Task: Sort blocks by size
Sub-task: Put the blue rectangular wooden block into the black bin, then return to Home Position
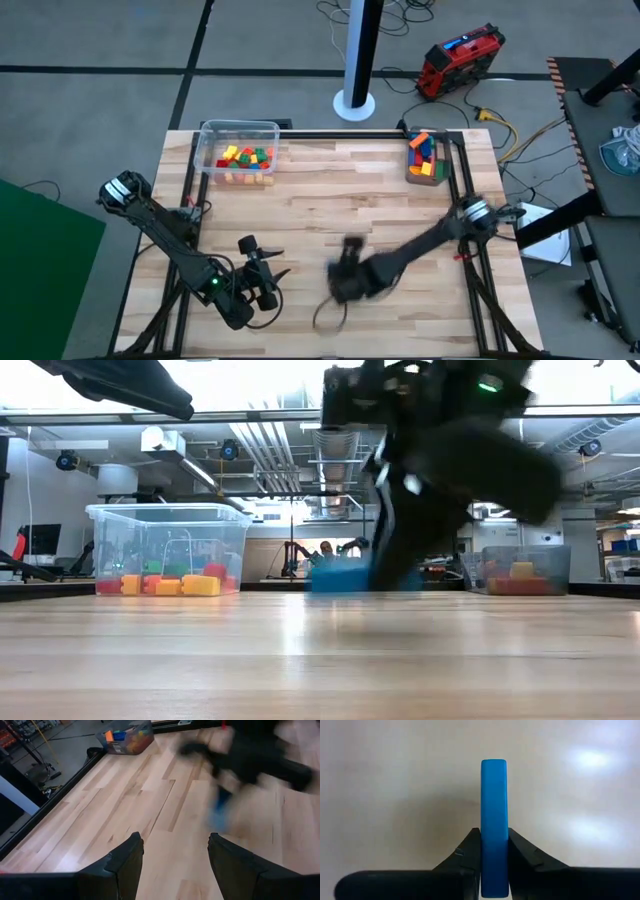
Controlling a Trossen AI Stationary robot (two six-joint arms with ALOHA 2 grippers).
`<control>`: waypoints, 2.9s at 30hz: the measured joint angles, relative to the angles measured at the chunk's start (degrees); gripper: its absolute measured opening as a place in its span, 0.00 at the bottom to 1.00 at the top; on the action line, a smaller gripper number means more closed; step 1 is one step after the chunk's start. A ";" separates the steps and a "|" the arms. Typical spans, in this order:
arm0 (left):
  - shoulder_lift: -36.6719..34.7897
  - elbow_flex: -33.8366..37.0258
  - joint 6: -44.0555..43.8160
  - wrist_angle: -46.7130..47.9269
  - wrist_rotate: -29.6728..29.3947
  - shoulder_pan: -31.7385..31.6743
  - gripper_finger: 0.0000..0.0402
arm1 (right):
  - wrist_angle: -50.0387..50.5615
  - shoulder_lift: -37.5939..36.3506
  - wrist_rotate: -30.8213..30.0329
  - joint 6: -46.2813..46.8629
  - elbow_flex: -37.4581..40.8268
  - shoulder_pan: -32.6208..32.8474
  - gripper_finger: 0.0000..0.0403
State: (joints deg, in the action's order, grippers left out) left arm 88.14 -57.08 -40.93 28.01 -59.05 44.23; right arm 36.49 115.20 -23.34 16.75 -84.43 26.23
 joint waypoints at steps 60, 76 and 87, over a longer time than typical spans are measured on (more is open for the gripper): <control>1.18 2.26 39.13 -30.03 14.45 -6.97 0.50 | -56.64 -21.97 8.88 -19.15 30.87 -3.25 0.72; -35.57 30.14 58.76 -47.50 59.77 -39.69 0.50 | -65.31 -42.94 36.12 -33.87 48.35 -23.31 0.65; -60.15 38.86 56.09 -41.79 68.48 -47.23 0.50 | -65.94 -72.10 38.58 -31.40 68.75 -25.76 0.68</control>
State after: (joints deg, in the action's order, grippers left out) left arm 27.99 -18.22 15.16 -13.78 9.43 -3.01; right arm -29.45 43.10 15.25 -14.65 -15.68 0.47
